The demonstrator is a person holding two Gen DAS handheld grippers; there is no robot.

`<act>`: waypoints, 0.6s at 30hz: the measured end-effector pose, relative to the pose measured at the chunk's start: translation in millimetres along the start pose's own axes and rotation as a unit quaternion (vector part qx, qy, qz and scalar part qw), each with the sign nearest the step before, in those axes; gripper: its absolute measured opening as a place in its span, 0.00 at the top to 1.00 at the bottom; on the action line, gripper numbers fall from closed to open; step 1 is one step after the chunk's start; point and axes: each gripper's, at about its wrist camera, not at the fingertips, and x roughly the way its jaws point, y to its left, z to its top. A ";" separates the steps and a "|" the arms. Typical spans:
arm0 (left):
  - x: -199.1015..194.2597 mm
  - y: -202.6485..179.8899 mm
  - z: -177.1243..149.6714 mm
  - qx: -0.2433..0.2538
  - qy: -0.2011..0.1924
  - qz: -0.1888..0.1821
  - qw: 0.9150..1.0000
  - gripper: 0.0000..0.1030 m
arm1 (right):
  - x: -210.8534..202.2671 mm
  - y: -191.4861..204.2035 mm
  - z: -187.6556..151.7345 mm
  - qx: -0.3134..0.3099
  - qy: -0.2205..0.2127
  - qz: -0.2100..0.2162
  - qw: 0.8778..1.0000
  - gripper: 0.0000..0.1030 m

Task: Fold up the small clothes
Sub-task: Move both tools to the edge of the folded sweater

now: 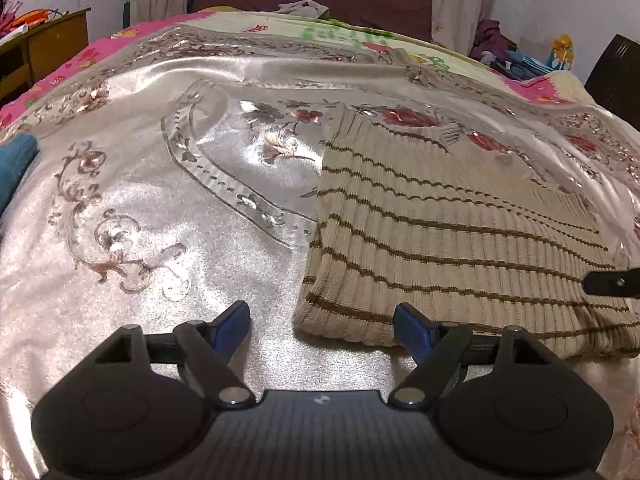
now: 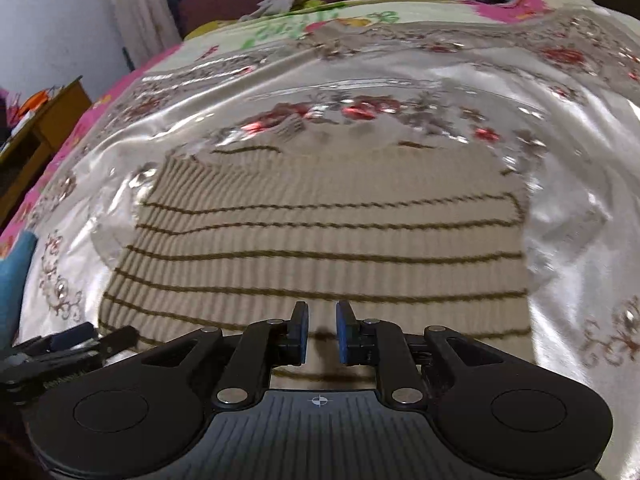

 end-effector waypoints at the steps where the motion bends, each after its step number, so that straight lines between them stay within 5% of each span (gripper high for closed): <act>1: 1.1 0.6 -0.5 -0.003 0.000 -0.001 1.000 0.19 | 2.5 4.7 2.3 -0.004 0.001 0.002 1.000 0.83; 18: 3.9 13.4 -6.7 -0.051 -0.007 -0.045 0.998 0.16 | 27.8 73.3 26.7 -0.065 0.024 0.028 0.997 0.79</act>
